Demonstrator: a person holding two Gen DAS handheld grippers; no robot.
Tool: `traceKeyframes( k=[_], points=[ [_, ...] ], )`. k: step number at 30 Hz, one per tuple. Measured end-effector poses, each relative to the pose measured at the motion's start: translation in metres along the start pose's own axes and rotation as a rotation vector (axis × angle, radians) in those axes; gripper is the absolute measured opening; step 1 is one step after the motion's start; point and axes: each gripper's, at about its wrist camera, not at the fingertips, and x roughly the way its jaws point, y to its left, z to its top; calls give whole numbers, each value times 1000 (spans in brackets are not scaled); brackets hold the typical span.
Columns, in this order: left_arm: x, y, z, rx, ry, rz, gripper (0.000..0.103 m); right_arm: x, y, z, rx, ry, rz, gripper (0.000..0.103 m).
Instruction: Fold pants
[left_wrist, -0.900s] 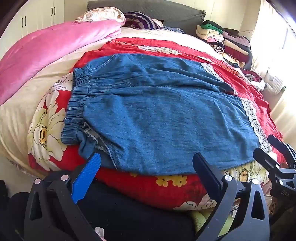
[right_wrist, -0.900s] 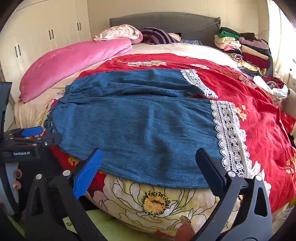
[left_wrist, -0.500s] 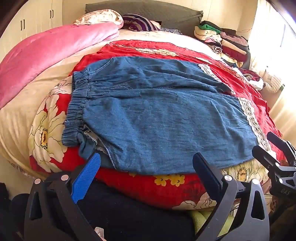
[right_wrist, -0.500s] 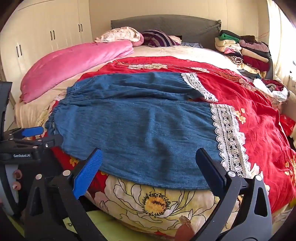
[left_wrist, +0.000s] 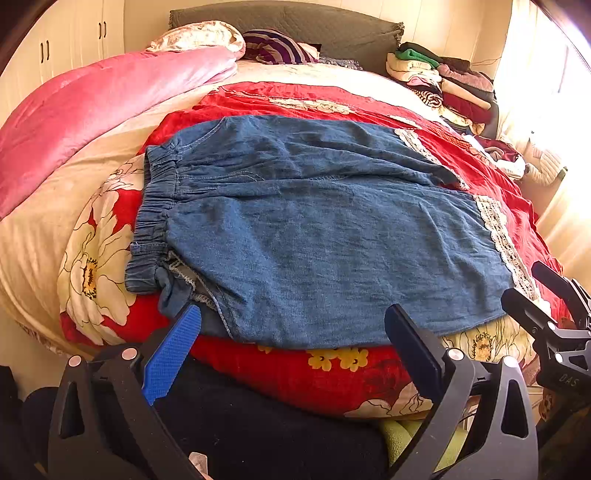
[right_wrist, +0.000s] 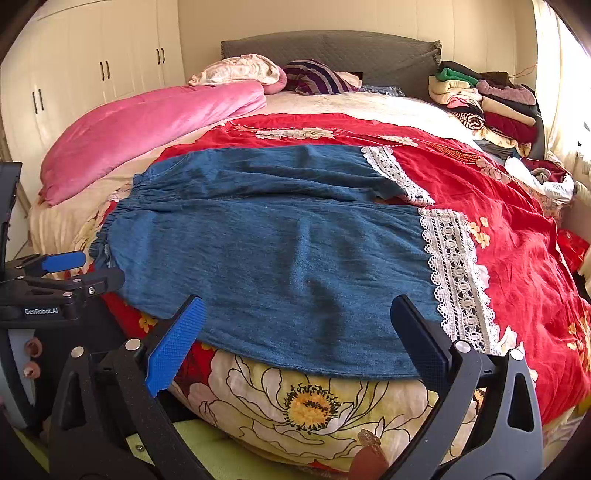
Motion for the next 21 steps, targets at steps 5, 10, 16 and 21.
traceKeyframes(
  k=[5,10,16,21],
  points=[
    [-2,-1,-1,3,-6,-1,99,0,0,0,1,-1,-1,95],
    [-3,-1,-1,2,-8,-2,99,0,0,0,0,-1,0,95],
    [-4,-2,-1,5,-12,-3,99,0,0,0,3,0,-2,95],
    [-4,-1,-1,3,-12,-6,99,0,0,1,2,-2,-3,95]
  ],
)
